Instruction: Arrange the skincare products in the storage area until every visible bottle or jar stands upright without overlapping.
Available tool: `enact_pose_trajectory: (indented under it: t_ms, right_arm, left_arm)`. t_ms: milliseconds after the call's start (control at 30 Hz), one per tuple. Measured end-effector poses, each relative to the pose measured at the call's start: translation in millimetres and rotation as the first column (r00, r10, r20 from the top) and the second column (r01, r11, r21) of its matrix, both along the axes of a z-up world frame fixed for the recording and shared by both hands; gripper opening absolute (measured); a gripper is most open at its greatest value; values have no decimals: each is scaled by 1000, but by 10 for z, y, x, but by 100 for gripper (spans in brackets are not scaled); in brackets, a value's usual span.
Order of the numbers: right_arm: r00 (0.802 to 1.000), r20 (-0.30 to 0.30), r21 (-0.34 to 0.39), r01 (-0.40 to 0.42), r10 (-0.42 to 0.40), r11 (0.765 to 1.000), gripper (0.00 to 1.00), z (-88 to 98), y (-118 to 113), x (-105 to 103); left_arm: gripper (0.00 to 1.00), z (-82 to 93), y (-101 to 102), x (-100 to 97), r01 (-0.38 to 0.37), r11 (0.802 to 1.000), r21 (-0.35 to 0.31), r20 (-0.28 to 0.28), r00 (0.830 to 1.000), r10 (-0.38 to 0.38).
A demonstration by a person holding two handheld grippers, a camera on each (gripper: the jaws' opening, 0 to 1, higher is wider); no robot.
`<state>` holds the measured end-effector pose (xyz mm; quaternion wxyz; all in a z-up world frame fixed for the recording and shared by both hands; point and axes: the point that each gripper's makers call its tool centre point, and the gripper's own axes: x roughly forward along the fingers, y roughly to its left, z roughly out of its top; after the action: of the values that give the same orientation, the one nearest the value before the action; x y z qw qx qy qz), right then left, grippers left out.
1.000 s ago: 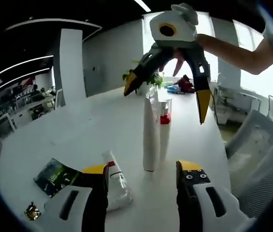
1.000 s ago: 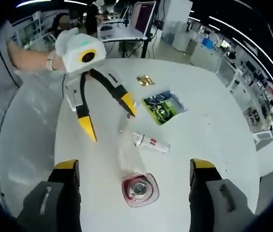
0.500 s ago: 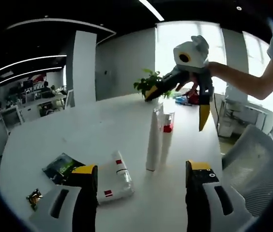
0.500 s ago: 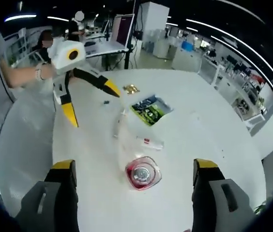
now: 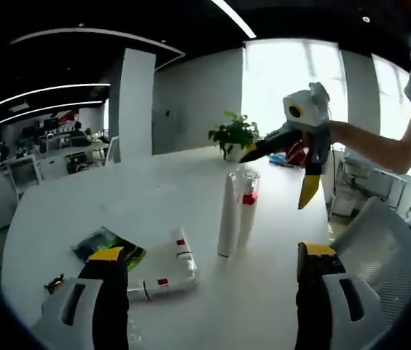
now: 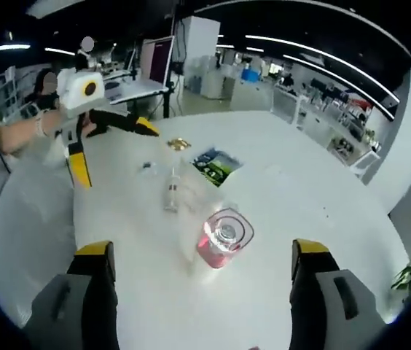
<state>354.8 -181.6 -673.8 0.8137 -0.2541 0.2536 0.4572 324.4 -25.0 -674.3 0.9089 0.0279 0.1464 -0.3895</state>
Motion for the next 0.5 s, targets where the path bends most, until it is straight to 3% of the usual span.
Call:
enact_pose_trajectory:
  t_ms: [133,400,500]
  right_arm:
    - [998,-15,103,58,-56,993,100,87,11,-95]
    - [998,-8,126,60,-59,990,100,74,42,-318]
    - [997,-30,147,68,-64,987,100,55,83,-399]
  left_arm:
    - [99,36,35,-31,-30,999,-20,15,999,30]
    - [99,117,74,-109,-58,996,-64,32,998,60]
    - [99,133,86,-131,-56,997,-59,56,997,59]
